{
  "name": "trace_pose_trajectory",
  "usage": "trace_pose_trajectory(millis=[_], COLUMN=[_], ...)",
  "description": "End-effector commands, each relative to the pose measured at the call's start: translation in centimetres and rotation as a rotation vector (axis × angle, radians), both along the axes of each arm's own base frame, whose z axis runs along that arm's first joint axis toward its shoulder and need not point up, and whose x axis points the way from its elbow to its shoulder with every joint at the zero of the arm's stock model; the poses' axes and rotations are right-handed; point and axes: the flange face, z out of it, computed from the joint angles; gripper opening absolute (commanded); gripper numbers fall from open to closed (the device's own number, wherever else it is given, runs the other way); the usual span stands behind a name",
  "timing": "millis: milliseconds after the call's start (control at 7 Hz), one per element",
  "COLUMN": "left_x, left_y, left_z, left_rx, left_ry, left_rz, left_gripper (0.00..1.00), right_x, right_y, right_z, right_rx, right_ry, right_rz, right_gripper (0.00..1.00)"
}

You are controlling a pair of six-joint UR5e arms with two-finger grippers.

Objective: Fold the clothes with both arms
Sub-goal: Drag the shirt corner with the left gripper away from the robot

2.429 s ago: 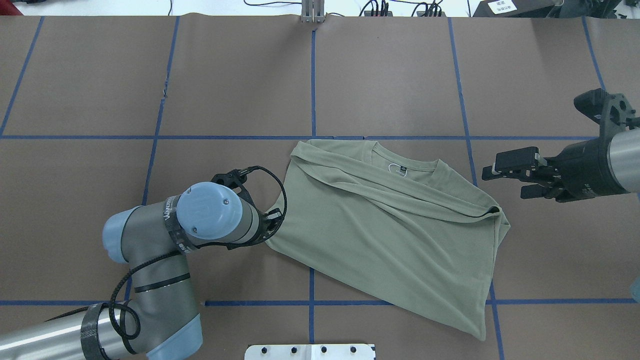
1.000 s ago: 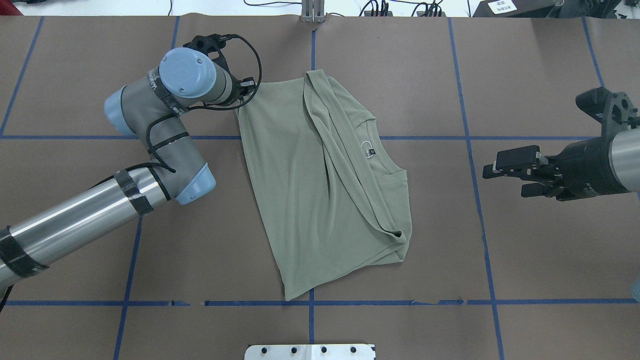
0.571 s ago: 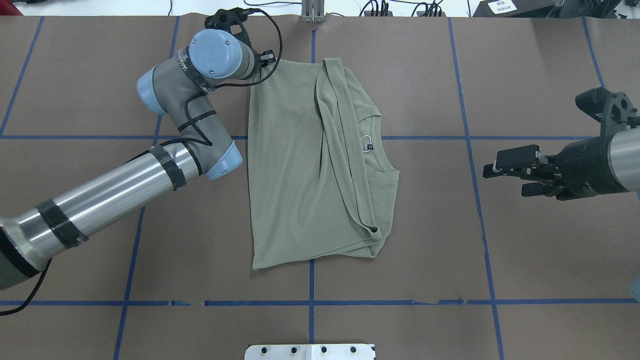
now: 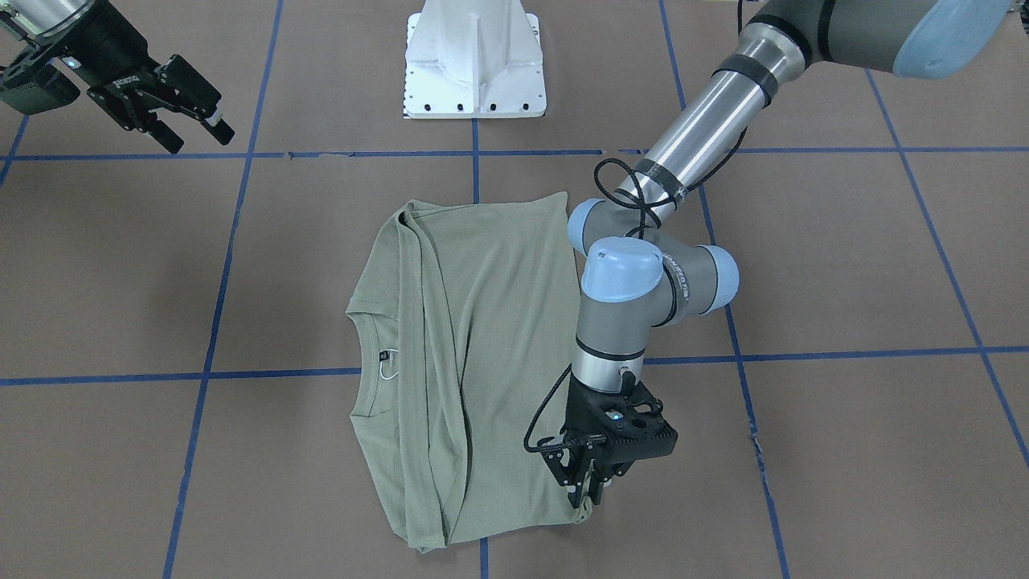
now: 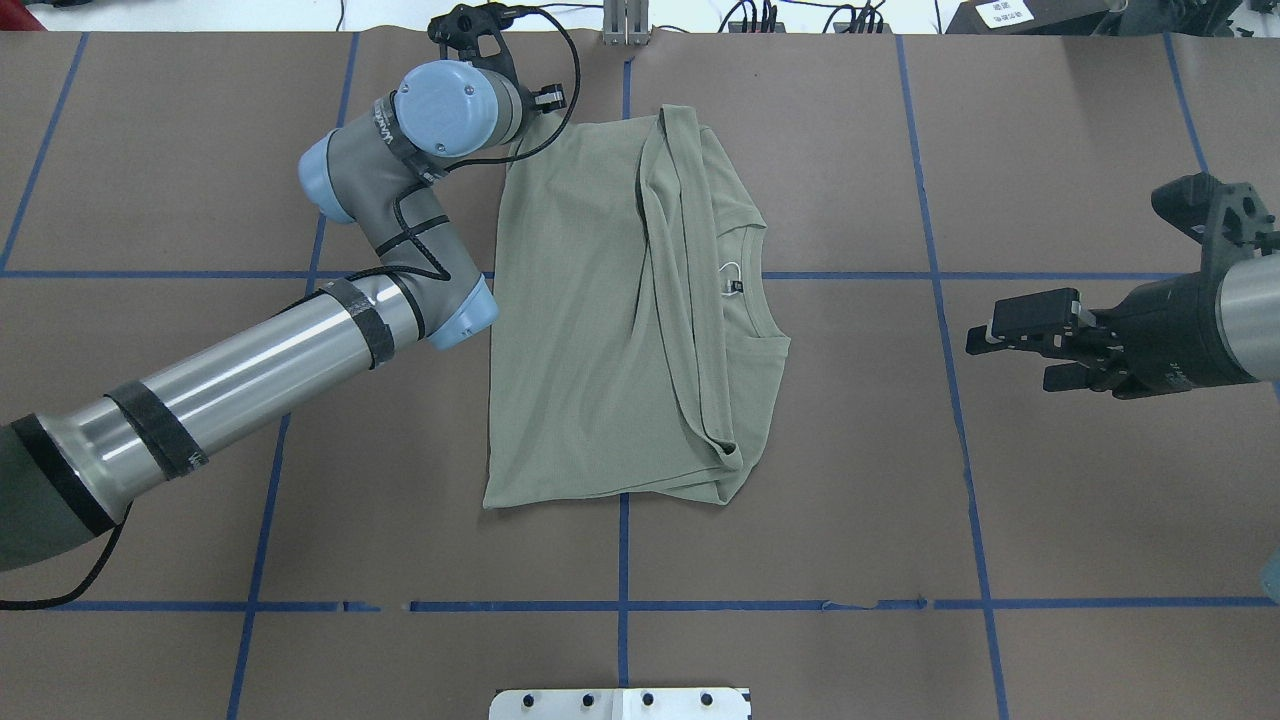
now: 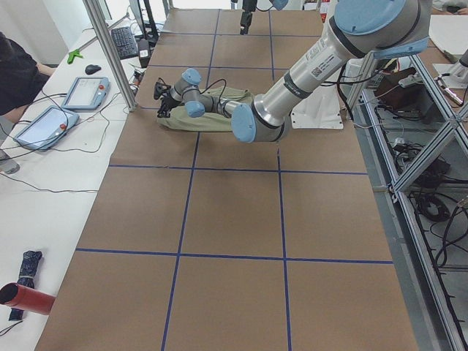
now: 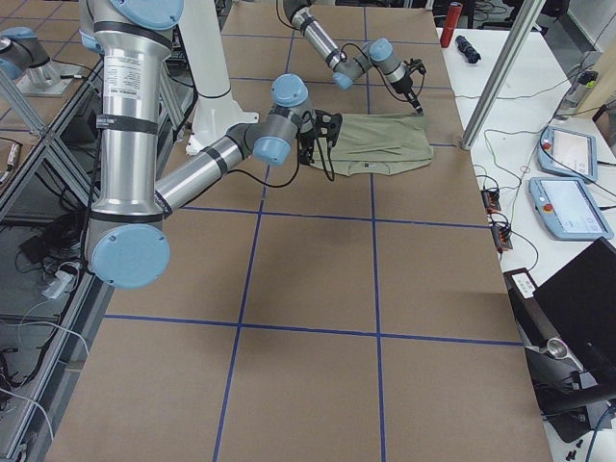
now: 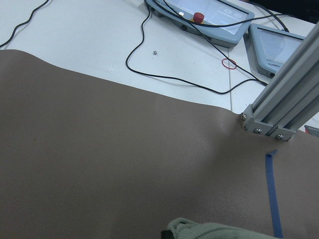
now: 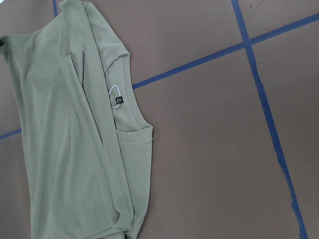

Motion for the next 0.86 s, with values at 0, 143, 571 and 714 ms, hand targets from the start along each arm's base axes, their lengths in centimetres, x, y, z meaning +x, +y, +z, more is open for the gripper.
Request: trace_pose_trajectory(millis=[0, 143, 571, 714], left_x=[-1.2, -3.7, -8.8, -10.9], left_y=[-0.8, -2.1, 3.3, 5.7], left_z=[-0.3, -0.4, 2.2, 2.0], left_rx=[0.015, -0.008, -0.081, -0.086], left_ry=[-0.003, 0.019, 0.033, 0.028], left_rz=[0.003, 0.103, 0.255, 0.261], left_gripper=[1.00, 1.00, 1.00, 1.00], right_x=[-0.4, -0.9, -3.9, -6.3], right_y=[-0.4, -0.7, -1.5, -2.3], right_z=[-0.5, -0.3, 1.1, -0.4], right_rx=[0.014, 0.017, 0.063, 0.080], right_ry=[-0.002, 0.004, 0.055, 0.103], right_rz=[0.006, -0.002, -0.067, -0.087], right_gripper=[1.00, 1.00, 1.00, 1.00])
